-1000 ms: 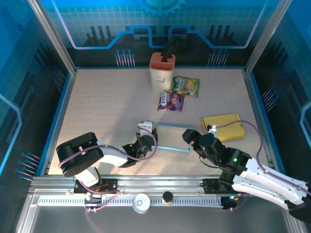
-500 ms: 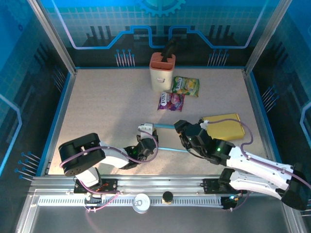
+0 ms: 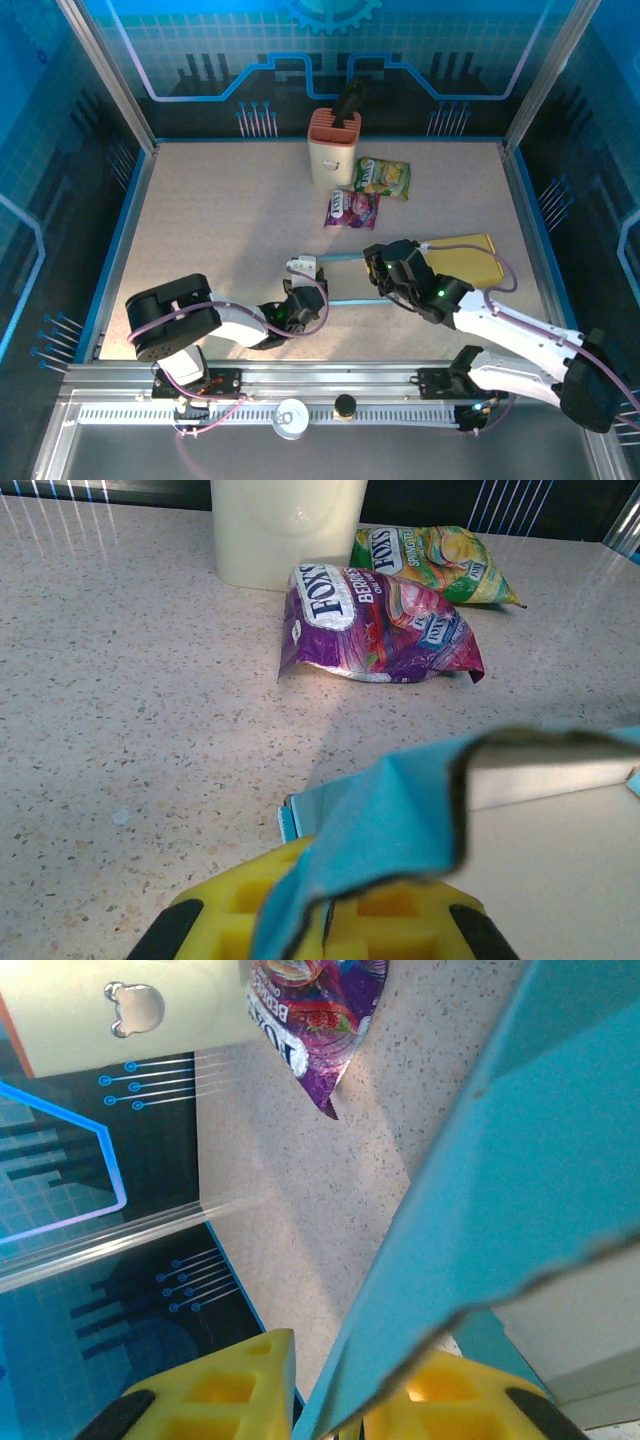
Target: Fold the paper box
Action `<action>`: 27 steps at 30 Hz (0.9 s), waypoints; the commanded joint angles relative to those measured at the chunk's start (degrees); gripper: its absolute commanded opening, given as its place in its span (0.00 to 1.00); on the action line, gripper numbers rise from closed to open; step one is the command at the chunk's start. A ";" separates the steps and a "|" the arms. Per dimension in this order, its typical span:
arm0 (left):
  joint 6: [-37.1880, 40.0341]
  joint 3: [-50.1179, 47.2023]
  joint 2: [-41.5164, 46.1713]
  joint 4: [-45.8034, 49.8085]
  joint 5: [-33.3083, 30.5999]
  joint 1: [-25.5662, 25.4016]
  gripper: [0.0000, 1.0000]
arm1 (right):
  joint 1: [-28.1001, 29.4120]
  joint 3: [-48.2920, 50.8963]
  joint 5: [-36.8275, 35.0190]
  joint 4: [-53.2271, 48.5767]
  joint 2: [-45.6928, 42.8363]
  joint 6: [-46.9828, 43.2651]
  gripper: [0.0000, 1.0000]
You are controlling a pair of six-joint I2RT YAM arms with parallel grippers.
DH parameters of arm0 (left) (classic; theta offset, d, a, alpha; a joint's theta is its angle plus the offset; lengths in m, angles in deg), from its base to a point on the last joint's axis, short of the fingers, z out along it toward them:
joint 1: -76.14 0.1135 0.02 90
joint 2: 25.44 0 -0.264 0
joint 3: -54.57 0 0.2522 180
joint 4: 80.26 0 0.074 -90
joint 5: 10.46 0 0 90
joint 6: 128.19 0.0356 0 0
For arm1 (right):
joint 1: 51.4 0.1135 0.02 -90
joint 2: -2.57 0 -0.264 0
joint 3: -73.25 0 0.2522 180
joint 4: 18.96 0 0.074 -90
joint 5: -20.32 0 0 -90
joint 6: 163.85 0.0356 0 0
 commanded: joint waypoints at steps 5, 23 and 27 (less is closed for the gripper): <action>-1.41 0.38 -1.59 3.37 -0.03 -0.62 0.00 | -1.55 1.72 2.72 2.62 0.87 1.09 0.11; -12.26 -3.63 26.38 26.84 14.54 -1.60 0.51 | -1.76 5.91 3.64 4.42 0.22 2.26 0.00; -17.38 -1.45 34.24 39.92 15.23 -1.18 0.62 | -1.77 6.26 4.23 5.07 0.72 2.10 0.00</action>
